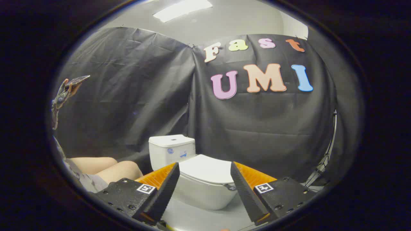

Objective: Open the toilet lid.

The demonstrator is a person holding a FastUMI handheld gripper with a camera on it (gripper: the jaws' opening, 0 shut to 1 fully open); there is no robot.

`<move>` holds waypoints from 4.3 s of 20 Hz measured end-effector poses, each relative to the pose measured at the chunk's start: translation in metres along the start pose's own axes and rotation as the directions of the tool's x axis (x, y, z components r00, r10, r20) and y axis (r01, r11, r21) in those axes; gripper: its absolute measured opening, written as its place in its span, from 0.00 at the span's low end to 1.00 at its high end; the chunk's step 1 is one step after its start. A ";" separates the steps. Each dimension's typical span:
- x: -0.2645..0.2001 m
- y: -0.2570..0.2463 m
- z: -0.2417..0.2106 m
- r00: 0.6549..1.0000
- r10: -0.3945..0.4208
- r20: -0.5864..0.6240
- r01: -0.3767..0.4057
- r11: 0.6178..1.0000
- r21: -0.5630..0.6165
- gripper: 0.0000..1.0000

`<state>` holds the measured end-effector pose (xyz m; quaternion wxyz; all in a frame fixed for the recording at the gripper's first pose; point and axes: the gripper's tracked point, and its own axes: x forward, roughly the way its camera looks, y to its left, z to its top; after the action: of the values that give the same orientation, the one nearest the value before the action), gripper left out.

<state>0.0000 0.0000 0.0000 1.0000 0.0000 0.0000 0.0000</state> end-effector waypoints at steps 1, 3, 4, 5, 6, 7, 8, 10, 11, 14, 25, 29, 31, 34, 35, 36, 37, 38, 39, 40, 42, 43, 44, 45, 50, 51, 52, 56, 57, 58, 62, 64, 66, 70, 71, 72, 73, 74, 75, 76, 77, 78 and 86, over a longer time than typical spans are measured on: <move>-0.001 0.001 -0.004 1.000 0.000 -0.010 0.000 1.000 0.002 0.97; -0.002 0.004 -0.012 1.000 0.003 -0.029 -0.003 1.000 0.007 0.97; -0.002 0.004 -0.014 0.999 0.002 -0.037 -0.001 1.000 0.005 0.97; -0.002 0.005 -0.016 0.999 0.005 -0.044 -0.005 1.000 0.003 0.97; -0.002 0.006 -0.018 0.999 0.007 -0.048 -0.007 1.000 -0.003 0.97; -0.003 0.007 -0.021 0.999 0.007 -0.052 -0.007 1.000 -0.012 0.97; -0.004 0.006 -0.021 0.999 0.007 -0.051 -0.008 1.000 -0.016 0.97; -0.004 0.006 -0.022 0.999 0.008 -0.054 -0.009 1.000 -0.013 0.97; -0.003 0.007 -0.024 0.998 0.009 -0.059 -0.010 1.000 -0.009 0.97; -0.004 0.007 -0.027 0.998 0.004 -0.070 -0.005 1.000 -0.011 0.97; 0.031 -0.011 0.014 0.994 0.056 -0.090 -0.064 0.994 -0.086 0.97; 0.070 -0.021 0.029 0.987 0.064 -0.144 -0.066 0.998 -0.008 0.97; 0.098 -0.028 0.030 0.987 0.053 -0.149 -0.048 0.998 0.035 0.97; 0.139 -0.043 0.010 0.978 0.020 -0.206 0.006 0.992 0.125 0.97; 0.152 -0.045 0.004 0.972 0.017 -0.233 0.027 0.982 0.185 0.97; 0.163 -0.047 -0.004 0.965 0.015 -0.263 0.052 0.968 0.245 0.96; 0.173 -0.049 -0.014 0.955 0.020 -0.295 0.073 0.951 0.300 0.95; 0.178 -0.050 -0.027 0.944 0.030 -0.329 0.092 0.933 0.349 0.96; 0.187 -0.050 -0.038 0.936 0.044 -0.348 0.107 0.908 0.404 0.97; 0.198 -0.054 -0.047 0.932 0.045 -0.359 0.132 0.881 0.454 0.97; 0.215 -0.064 -0.060 0.932 0.031 -0.362 0.177 0.831 0.528 0.97; 0.221 -0.069 -0.066 0.931 0.018 -0.365 0.197 0.816 0.544 0.97; 0.226 -0.073 -0.072 0.931 0.007 -0.365 0.211 0.805 0.554 0.97; 0.231 -0.078 -0.077 0.929 -0.001 -0.370 0.226 0.795 0.563 0.97; 0.252 -0.098 -0.109 0.915 -0.003 -0.404 0.294 0.689 0.662 0.97; 0.255 -0.103 -0.113 0.915 -0.007 -0.404 0.308 0.660 0.685 0.97; 0.259 -0.107 -0.119 0.912 -0.014 -0.409 0.324 0.636 0.700 0.97; 0.269 -0.118 -0.157 0.883 -0.019 -0.468 0.394 0.570 0.720 0.97; 0.271 -0.121 -0.164 0.880 -0.022 -0.474 0.408 0.545 0.732 0.96; 0.273 -0.122 -0.173 0.876 -0.015 -0.482 0.421 0.514 0.748 0.96; 0.277 -0.117 -0.195 0.871 0.071 -0.486 0.432 0.361 0.827 0.89; 0.280 -0.121 -0.200 0.874 0.080 -0.480 0.434 0.319 0.843 0.82; 0.276 -0.121 -0.201 0.872 0.127 -0.474 0.425 0.287 0.858 0.62; 0.279 -0.122 -0.199 0.880 0.148 -0.451 0.421 0.196 0.886 0.22; 0.280 -0.121 -0.196 0.883 0.161 -0.440 0.416 0.164 0.895 0.16; 0.280 -0.120 -0.193 0.885 0.174 -0.432 0.413 0.136 0.900 0.12; 0.280 -0.119 -0.189 0.880 0.185 -0.437 0.419 0.129 0.899 0.05; 0.279 -0.119 -0.188 0.870 0.189 -0.456 0.435 0.142 0.889 0.02; 0.278 -0.121 -0.187 0.858 0.181 -0.481 0.453 0.173 0.874 0.00; 0.277 -0.120 -0.185 0.845 0.168 -0.508 0.473 0.209 0.856 0.00; 0.277 -0.120 -0.182 0.830 0.155 -0.535 0.494 0.241 0.836 0.00; 0.278 -0.117 -0.179 0.817 0.144 -0.558 0.512 0.264 0.818 0.00; 0.272 -0.111 -0.116 0.805 0.067 -0.589 0.534 0.352 0.769 0.00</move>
<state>0.2722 -0.1108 -0.1164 0.7753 0.5490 0.2737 -0.1504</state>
